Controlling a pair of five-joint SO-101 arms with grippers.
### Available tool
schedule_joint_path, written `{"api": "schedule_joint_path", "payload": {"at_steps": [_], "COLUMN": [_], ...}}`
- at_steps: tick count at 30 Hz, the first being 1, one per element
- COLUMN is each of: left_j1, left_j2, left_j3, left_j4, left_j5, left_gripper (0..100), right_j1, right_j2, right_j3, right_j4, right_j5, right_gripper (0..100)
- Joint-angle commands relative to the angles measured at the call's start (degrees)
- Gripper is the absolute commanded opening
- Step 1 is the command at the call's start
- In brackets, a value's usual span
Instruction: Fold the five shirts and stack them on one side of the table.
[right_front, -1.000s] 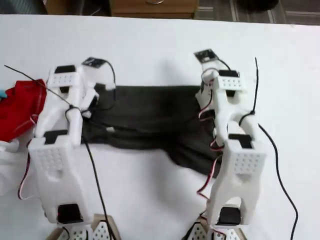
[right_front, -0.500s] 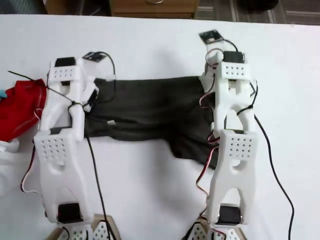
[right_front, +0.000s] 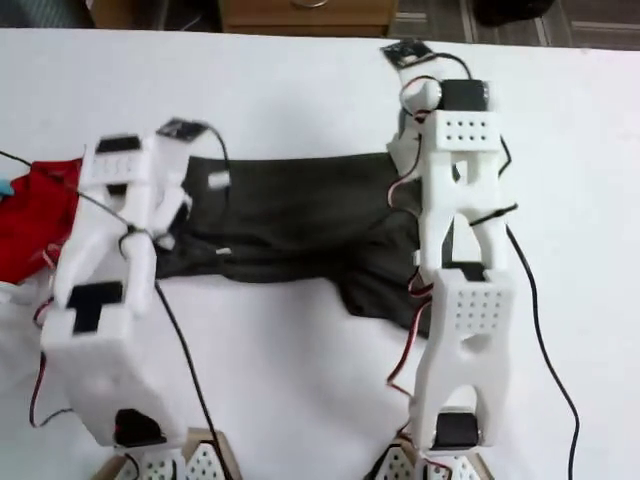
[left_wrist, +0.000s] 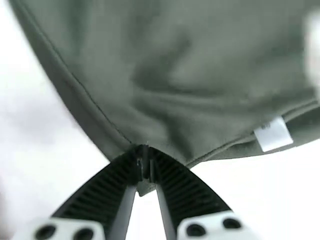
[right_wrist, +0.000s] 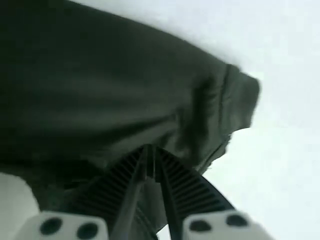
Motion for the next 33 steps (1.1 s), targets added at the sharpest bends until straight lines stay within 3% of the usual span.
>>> {"api": "schedule_joint_path", "payload": {"at_steps": [1,9,17,22,25,33], "left_j1": [-0.6,-0.9,-0.6,-0.4,-0.4,-0.6], "left_j2": [-9.8,-11.6,-11.4,-11.3,-11.7,-11.6], "left_j3": [15.1,25.6,26.2,26.7,28.1,28.0], "left_j4": [-10.5,-19.6,-19.9,-21.2,-22.9,-22.9], "left_j5": [-1.1,-0.9,-0.8,4.7,7.4,7.6], "left_gripper": [3,3,3,3,3,3], "right_j1": [-2.4,-4.4,-5.1,-5.1,-5.5,-11.2], "right_j2": [-9.5,-24.9,-43.9,-43.8,-44.2,-55.3], "right_j3": [6.6,31.5,73.2,85.3,86.8,86.4], "right_j4": [0.0,-8.5,-33.1,-44.2,-43.4,-29.8], "right_j5": [0.0,0.0,0.4,0.0,0.0,0.5], "right_gripper": [1.9,1.9,1.9,1.9,1.9,1.9]}}
